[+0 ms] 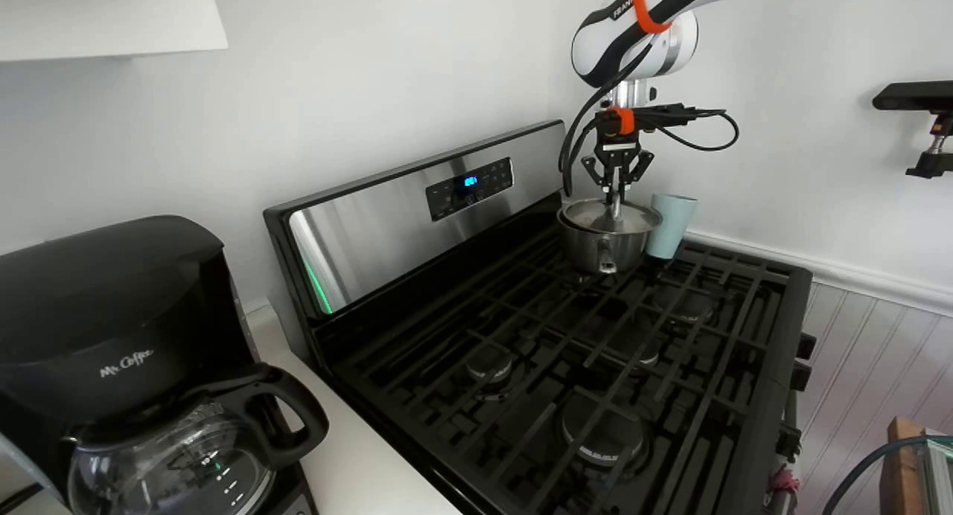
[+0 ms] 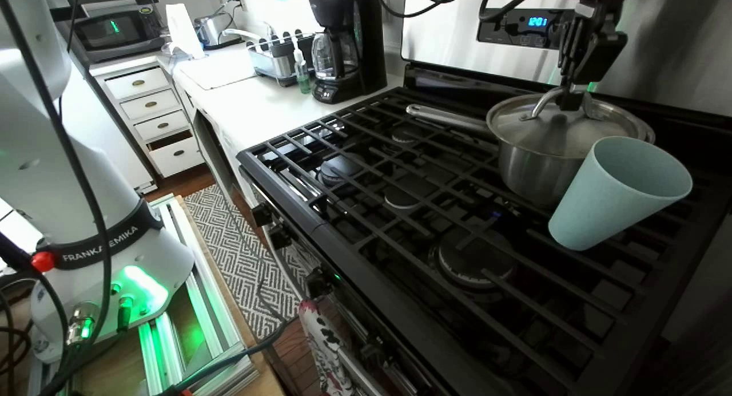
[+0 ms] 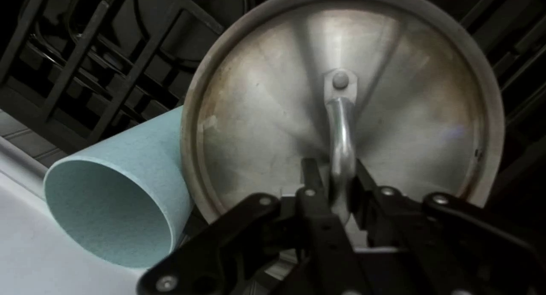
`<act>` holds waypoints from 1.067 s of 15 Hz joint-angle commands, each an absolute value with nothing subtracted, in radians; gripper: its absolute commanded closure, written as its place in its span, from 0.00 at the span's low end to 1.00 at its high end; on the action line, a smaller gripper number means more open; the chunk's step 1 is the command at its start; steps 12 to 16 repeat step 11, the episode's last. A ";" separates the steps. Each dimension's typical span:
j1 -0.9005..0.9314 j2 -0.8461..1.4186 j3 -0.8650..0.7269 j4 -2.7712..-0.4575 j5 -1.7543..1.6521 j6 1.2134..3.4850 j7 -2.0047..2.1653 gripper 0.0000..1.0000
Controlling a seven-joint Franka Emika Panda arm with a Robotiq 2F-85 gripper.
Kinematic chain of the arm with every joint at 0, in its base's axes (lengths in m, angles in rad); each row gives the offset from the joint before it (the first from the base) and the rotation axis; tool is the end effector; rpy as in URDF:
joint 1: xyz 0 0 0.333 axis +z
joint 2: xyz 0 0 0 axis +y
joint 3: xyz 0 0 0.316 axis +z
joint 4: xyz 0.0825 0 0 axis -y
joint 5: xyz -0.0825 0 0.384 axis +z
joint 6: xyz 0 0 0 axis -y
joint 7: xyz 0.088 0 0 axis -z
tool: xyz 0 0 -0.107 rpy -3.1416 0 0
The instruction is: Put the silver lid on the silver pot
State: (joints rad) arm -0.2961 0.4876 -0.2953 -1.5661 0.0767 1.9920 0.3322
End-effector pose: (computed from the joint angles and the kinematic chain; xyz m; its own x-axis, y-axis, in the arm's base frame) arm 0.5818 -0.3524 0.3675 0.6000 -0.7999 -0.0156 -0.7968 -0.5992 0.0774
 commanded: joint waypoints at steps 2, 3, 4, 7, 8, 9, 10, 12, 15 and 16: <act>-0.299 0.478 -0.285 -1.538 0.090 1.983 0.353 0.40; -0.289 0.453 -0.282 -1.551 0.083 1.998 0.351 0.32; -0.280 0.427 -0.278 -1.564 0.080 2.012 0.346 0.26; -0.240 0.326 -0.264 -1.627 0.057 2.072 0.327 0.04; -0.230 0.292 -0.255 -1.644 0.059 2.090 0.310 0.01; -0.225 0.251 -0.238 -1.674 0.076 2.117 0.269 0.00; -0.219 0.218 -0.223 -1.696 0.087 2.133 0.232 0.00; -0.232 0.320 -0.242 -1.586 0.073 2.076 0.290 0.02; -0.232 0.320 -0.242 -1.586 0.073 2.076 0.290 0.02; -0.232 0.320 -0.242 -1.586 0.073 2.076 0.290 0.02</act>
